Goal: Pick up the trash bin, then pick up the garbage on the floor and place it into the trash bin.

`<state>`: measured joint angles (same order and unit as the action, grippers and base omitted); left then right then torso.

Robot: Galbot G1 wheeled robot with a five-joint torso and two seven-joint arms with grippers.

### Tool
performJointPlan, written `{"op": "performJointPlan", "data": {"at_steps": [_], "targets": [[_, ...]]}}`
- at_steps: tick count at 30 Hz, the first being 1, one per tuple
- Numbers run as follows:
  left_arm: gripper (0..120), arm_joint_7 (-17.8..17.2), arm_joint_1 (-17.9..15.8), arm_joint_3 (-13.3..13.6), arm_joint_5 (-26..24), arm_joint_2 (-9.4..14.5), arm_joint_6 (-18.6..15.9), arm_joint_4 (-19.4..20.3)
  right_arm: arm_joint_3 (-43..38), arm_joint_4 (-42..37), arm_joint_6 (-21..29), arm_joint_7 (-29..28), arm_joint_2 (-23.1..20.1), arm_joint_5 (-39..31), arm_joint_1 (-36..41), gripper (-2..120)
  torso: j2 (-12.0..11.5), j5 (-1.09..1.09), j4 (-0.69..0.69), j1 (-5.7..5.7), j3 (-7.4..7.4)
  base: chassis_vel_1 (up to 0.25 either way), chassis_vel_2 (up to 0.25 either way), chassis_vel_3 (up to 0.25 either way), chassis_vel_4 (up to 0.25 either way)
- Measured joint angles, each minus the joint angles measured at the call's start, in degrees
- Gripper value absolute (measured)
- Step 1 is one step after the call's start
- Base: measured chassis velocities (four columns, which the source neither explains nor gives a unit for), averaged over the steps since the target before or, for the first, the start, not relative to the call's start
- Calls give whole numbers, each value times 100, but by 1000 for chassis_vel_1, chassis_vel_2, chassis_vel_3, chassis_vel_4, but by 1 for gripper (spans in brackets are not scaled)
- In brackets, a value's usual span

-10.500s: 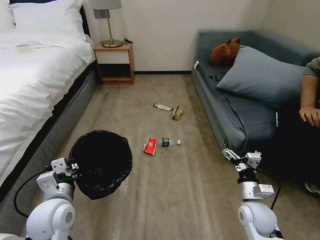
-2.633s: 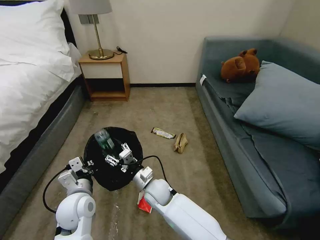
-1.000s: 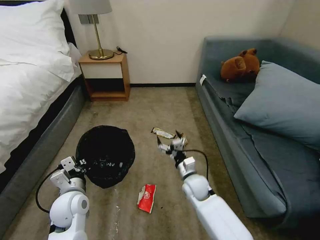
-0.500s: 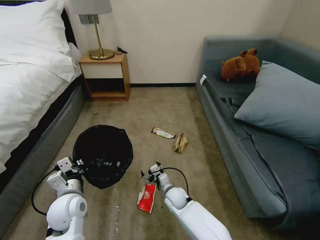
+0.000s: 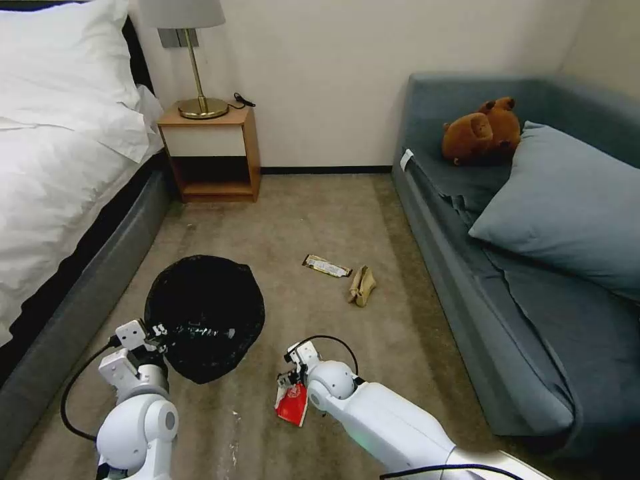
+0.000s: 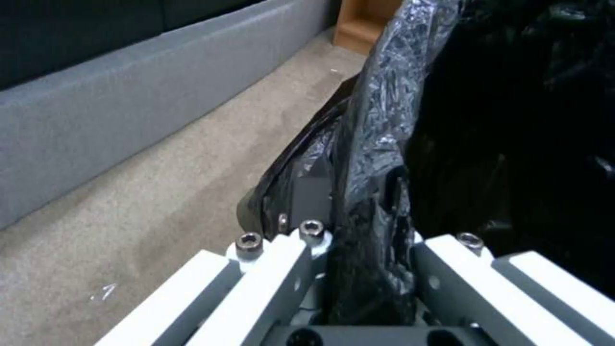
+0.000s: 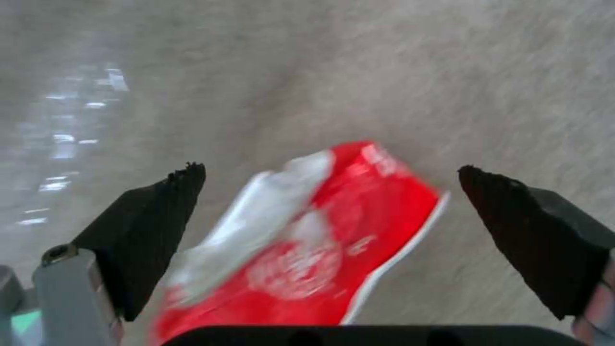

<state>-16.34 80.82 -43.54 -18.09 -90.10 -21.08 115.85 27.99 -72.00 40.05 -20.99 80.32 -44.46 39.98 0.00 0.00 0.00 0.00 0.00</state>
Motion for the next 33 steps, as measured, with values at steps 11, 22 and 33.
{"op": "performJointPlan", "data": {"at_steps": [11,22,33], "targets": [[1,-27,33,121,176,-130,11,96,-458,266,-258,351,333,536,699,100,0,0,0,0,0,0,0,0,0],[1,-27,139,159,259,-144,60,111,-732,702,-591,810,618,1077,797,90,0,0,0,0,0,0,0,0,0],[1,-52,144,124,259,-162,85,140,-919,1152,-1177,1192,720,1622,947,47,0,0,-1,0,0,0,0,0,0]]}}
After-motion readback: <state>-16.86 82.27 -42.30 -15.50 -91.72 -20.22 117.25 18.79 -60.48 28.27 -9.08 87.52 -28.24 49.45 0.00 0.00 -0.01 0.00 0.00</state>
